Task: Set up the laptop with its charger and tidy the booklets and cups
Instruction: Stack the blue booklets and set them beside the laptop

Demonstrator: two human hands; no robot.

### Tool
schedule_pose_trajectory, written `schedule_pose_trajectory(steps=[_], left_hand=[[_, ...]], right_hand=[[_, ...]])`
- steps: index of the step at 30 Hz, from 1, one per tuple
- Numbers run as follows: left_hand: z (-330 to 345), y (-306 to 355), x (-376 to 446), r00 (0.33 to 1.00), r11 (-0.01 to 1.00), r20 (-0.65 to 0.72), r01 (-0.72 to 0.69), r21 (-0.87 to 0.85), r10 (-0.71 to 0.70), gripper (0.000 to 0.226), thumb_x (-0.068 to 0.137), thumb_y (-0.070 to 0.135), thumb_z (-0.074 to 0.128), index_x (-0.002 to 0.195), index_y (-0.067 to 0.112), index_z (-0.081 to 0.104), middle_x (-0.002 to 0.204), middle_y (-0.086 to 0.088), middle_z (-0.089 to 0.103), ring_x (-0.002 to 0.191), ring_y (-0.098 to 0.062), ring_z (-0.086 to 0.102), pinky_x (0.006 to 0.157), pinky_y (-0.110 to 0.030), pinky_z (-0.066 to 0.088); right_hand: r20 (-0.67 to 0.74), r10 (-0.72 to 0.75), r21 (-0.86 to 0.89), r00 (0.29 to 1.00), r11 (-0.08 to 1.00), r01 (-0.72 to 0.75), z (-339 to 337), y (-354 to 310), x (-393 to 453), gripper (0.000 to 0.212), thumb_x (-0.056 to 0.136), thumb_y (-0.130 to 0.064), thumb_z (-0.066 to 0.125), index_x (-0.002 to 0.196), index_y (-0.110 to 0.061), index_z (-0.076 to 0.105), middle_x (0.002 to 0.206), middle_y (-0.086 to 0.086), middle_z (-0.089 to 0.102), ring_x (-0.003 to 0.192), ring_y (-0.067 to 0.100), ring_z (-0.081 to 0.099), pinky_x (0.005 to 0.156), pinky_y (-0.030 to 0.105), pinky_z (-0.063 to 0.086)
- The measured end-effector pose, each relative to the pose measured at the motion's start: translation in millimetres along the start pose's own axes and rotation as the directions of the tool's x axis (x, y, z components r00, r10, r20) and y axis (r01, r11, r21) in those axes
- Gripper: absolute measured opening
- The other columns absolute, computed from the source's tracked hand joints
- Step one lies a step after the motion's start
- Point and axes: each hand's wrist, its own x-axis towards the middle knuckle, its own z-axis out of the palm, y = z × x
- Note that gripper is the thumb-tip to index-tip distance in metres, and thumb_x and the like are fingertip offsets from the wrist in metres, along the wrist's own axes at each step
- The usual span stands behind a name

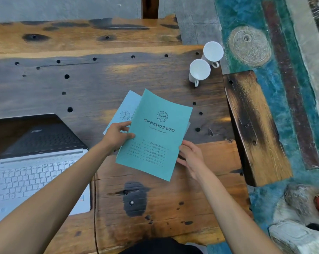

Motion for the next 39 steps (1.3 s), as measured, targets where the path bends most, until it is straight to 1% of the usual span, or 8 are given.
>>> schedule_pose_trajectory(steps=[4, 8, 14, 18, 20, 25, 28, 39], left_hand=[[3, -12, 16, 0.999, 0.998, -0.031, -0.022, 0.057, 0.024, 0.051, 0.09, 0.002, 0.068, 0.134, 0.027, 0.064, 0.114, -0.001, 0.07, 0.091, -0.022, 0.072, 0.082, -0.041, 0.062], [1, -20, 22, 0.988, 0.97, -0.015, -0.149, 0.195, 0.155, 0.049, 0.091, 0.003, 0.064, 0.129, 0.034, 0.067, 0.106, 0.009, 0.075, 0.084, -0.009, 0.073, 0.081, -0.038, 0.062], [4, -31, 26, 0.988, 0.949, -0.021, -0.139, 0.284, 0.151, 0.051, 0.097, 0.013, 0.056, 0.144, 0.034, 0.053, 0.111, -0.005, 0.074, 0.102, -0.024, 0.069, 0.093, -0.04, 0.056], [4, -30, 27, 0.997, 0.988, -0.059, -0.036, 0.149, 0.045, 0.047, 0.101, 0.013, 0.053, 0.147, 0.026, 0.05, 0.131, 0.003, 0.066, 0.107, -0.014, 0.065, 0.09, -0.028, 0.051], [2, -27, 27, 0.999, 0.999, -0.041, -0.002, 0.054, 0.004, 0.046, 0.101, 0.013, 0.056, 0.145, 0.027, 0.052, 0.117, 0.006, 0.07, 0.096, -0.005, 0.065, 0.081, -0.026, 0.054], [-6, -14, 18, 0.997, 0.998, 0.046, 0.057, -0.02, -0.056, 0.021, 0.099, 0.015, 0.06, 0.114, 0.023, 0.071, 0.103, -0.001, 0.078, 0.086, -0.011, 0.074, 0.064, -0.024, 0.056], [-5, -2, 7, 0.996, 1.0, 0.09, 0.029, -0.002, -0.029, 0.016, 0.099, 0.012, 0.058, 0.104, 0.017, 0.072, 0.099, 0.0, 0.079, 0.094, -0.018, 0.075, 0.08, -0.037, 0.06], [5, 43, -78, 0.964, 0.974, 0.243, -0.056, -0.221, 0.111, 0.024, 0.099, 0.006, 0.055, 0.108, 0.015, 0.075, 0.106, -0.003, 0.078, 0.09, -0.013, 0.074, 0.064, -0.022, 0.055]], right_hand=[[-0.044, 0.027, -0.009, 0.999, 1.0, -0.028, 6, 6, 14, 0.022, 0.101, -0.01, 0.06, 0.122, -0.016, 0.065, 0.119, 0.005, 0.075, 0.112, 0.018, 0.071, 0.078, 0.033, 0.063], [-0.1, 0.015, -0.026, 0.995, 1.0, -0.018, 5, 14, 19, 0.019, 0.103, -0.013, 0.059, 0.117, -0.023, 0.067, 0.116, 0.001, 0.074, 0.107, 0.008, 0.07, 0.074, 0.026, 0.062], [-0.19, -0.05, -0.088, 0.981, 0.996, 0.034, 12, 25, 22, 0.021, 0.102, -0.016, 0.061, 0.118, -0.027, 0.067, 0.112, -0.003, 0.071, 0.094, 0.002, 0.073, 0.07, 0.021, 0.061], [-0.23, -0.069, -0.117, 0.971, 0.992, 0.043, 17, 34, 19, 0.03, 0.098, -0.017, 0.066, 0.127, -0.021, 0.06, 0.117, -0.002, 0.069, 0.106, 0.011, 0.069, 0.092, 0.038, 0.061], [-0.235, -0.047, -0.094, 0.971, 0.995, 0.026, 17, 34, 21, 0.031, 0.097, -0.016, 0.067, 0.127, -0.019, 0.059, 0.117, -0.001, 0.069, 0.105, 0.012, 0.069, 0.091, 0.037, 0.061], [-0.171, 0.037, 0.008, 0.985, 0.999, -0.036, 10, 28, 23, 0.028, 0.1, -0.012, 0.064, 0.126, -0.019, 0.059, 0.119, -0.001, 0.067, 0.105, 0.01, 0.068, 0.069, 0.02, 0.059], [-0.125, 0.06, 0.04, 0.99, 0.998, -0.055, 7, 28, 22, 0.029, 0.099, -0.011, 0.064, 0.127, -0.02, 0.059, 0.122, 0.0, 0.068, 0.109, 0.013, 0.068, 0.076, 0.025, 0.059], [0.172, 0.105, 0.205, 0.979, 0.969, -0.14, -3, 28, -14, 0.03, 0.101, -0.023, 0.061, 0.13, -0.029, 0.065, 0.119, -0.004, 0.076, 0.111, 0.012, 0.07, 0.089, 0.038, 0.054]])
